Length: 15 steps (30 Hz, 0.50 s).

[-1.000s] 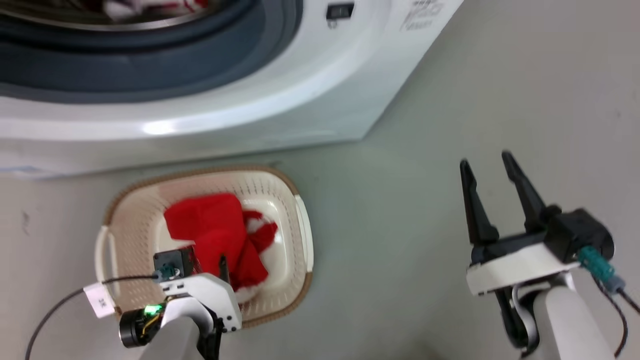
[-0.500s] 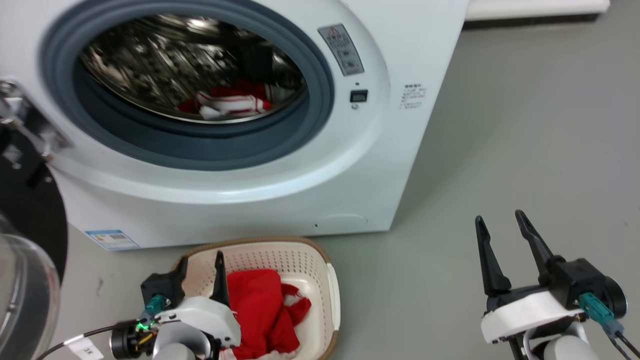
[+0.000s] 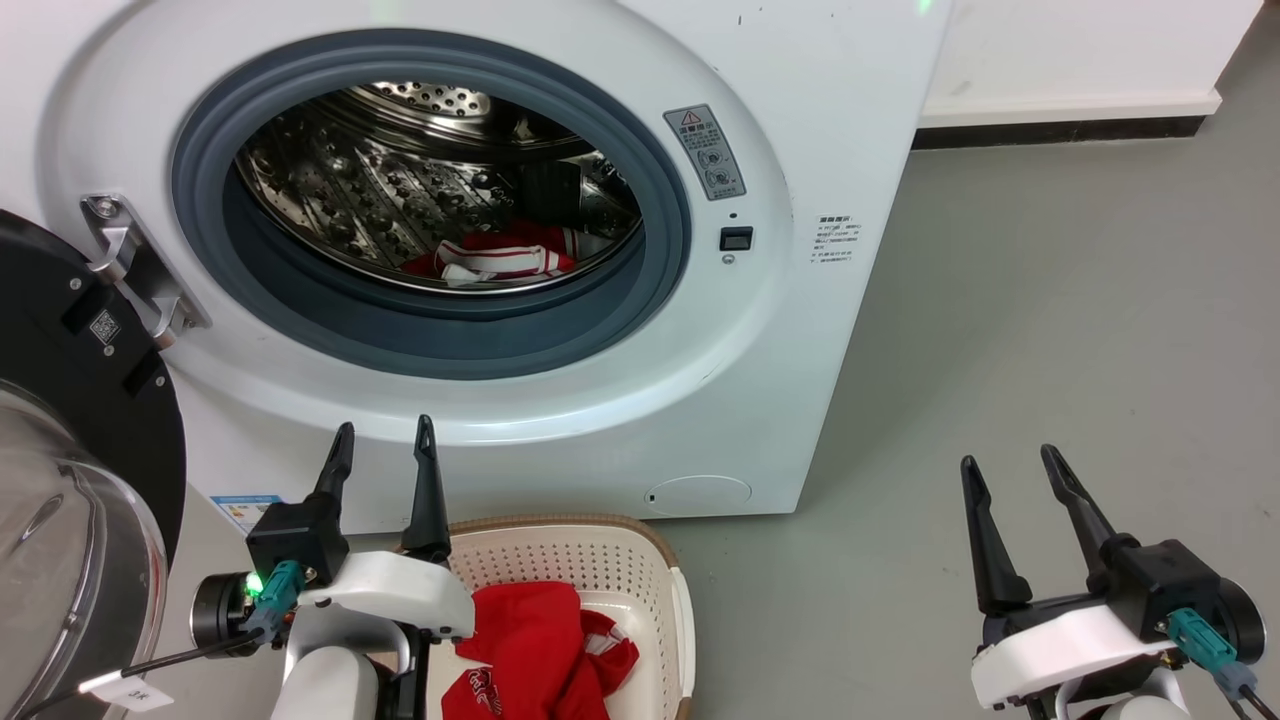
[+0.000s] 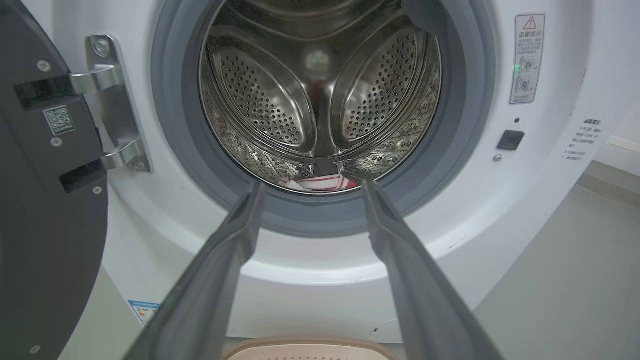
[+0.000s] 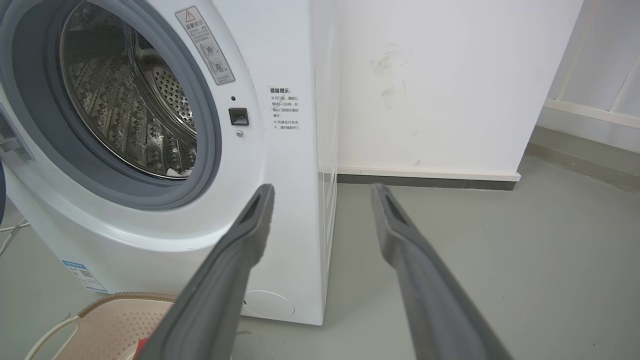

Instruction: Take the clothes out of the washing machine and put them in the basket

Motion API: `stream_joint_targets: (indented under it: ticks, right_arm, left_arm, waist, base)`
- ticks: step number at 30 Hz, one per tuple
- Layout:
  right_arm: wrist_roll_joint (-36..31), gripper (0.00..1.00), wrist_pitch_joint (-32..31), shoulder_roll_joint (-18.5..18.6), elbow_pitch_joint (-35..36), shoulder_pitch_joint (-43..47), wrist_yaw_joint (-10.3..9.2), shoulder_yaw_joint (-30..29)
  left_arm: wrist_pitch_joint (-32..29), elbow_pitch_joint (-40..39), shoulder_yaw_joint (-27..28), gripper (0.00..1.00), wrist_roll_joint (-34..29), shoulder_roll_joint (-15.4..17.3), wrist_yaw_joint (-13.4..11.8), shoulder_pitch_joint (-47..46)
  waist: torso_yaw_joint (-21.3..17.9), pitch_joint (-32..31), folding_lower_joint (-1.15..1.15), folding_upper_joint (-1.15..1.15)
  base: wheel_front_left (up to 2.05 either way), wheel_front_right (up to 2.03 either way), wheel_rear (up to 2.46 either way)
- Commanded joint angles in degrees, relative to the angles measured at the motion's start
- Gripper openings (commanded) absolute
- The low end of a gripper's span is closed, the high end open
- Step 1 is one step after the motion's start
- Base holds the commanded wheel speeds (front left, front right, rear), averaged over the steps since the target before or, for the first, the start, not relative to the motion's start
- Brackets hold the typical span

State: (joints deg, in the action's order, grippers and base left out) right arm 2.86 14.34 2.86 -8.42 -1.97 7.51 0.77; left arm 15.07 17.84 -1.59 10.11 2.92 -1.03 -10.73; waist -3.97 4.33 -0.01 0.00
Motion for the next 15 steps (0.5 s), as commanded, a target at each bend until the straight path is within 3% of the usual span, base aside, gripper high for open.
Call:
stream_joint_targets:
  ticks: [1, 15]
  right_arm:
    - [-0.1, 1.00, 0.0, 0.0, 0.3, 1.0, -0.04, 0.1]
    - [-0.8, 1.00, -0.3, 0.0, 3.5, -0.9, -0.04, 0.3]
  left_arm:
    - [0.1, -0.2, 0.0, 1.00, -0.4, -0.1, -0.3, -0.3]
    - [0.1, 6.2, -0.9, 1.00, -3.1, 0.0, 0.1, -11.9]
  waist:
    - [-0.1, -0.1, 0.01, 0.00]
    - [-1.0, 3.8, 0.01, 0.00]
  base:
    - [0.00, 0.00, 0.00]
    - [0.00, 0.00, 0.00]
